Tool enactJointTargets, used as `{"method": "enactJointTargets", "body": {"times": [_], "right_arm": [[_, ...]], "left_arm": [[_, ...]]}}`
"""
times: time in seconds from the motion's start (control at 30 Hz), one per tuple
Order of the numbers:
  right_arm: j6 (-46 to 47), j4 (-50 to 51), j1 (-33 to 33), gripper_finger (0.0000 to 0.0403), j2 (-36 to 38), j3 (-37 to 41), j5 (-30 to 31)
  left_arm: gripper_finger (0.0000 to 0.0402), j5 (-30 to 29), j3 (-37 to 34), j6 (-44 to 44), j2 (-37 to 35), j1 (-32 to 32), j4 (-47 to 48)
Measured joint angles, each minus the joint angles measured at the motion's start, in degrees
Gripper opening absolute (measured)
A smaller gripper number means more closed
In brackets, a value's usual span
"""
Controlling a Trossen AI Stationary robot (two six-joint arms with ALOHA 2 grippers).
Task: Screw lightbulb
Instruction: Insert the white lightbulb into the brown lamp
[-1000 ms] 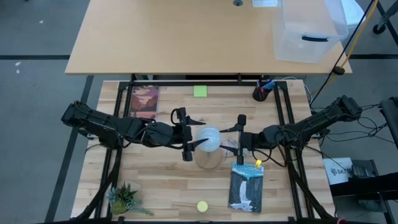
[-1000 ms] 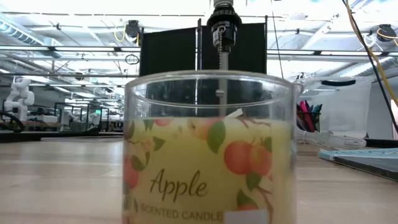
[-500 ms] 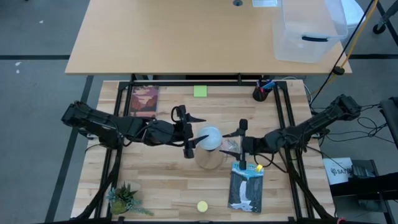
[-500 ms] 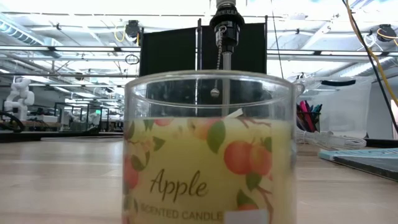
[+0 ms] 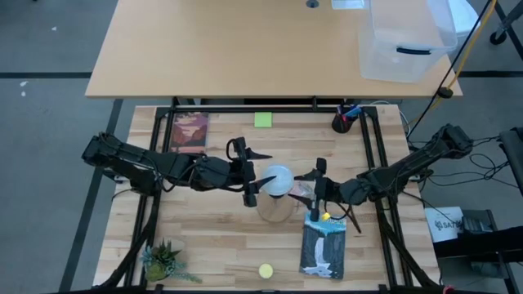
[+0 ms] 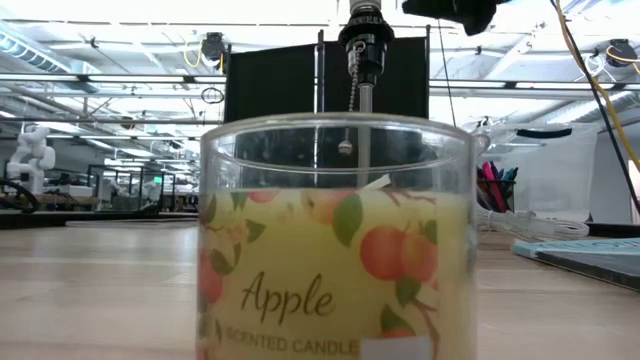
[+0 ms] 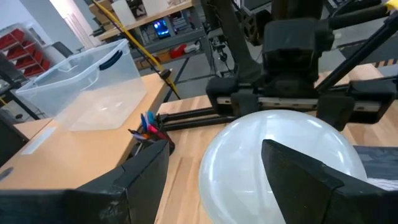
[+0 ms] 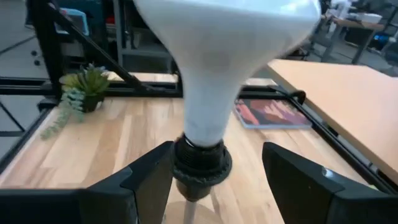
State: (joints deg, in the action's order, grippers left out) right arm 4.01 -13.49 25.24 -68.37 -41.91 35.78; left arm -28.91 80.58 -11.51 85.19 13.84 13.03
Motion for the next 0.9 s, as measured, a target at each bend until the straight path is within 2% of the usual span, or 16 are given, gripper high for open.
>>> {"method": "enactJointTargets", "body": {"times": [0.13, 0.3, 0.37, 0.6, 0.9], "right_arm": [[-3.1, -2.7, 0.9, 0.0238, -0.1, 0.0, 1.7], [-12.4, -3.0, 6.0, 0.0238, 1.8, 0.1, 11.8], [-14.7, -3.6, 7.1, 0.0238, 2.9, 0.1, 13.2], [-21.6, -10.1, 7.5, 0.0238, 4.5, 0.1, 13.7], [-32.1, -25.7, 6.4, 0.0238, 4.5, 0.1, 11.9]], "left_arm": [[0.0263, 0.9, 0.0, -0.2, 0.0, 0.4, -0.1], [0.0263, 1.2, 0.0, -1.6, 0.0, 0.9, -0.1], [0.0263, 1.2, 0.0, -2.2, -0.1, 0.9, -0.1], [0.0263, 1.2, 0.0, -2.7, -0.1, 0.9, -0.2], [0.0263, 1.0, 0.0, -2.8, -0.1, 1.0, -0.2]]}}
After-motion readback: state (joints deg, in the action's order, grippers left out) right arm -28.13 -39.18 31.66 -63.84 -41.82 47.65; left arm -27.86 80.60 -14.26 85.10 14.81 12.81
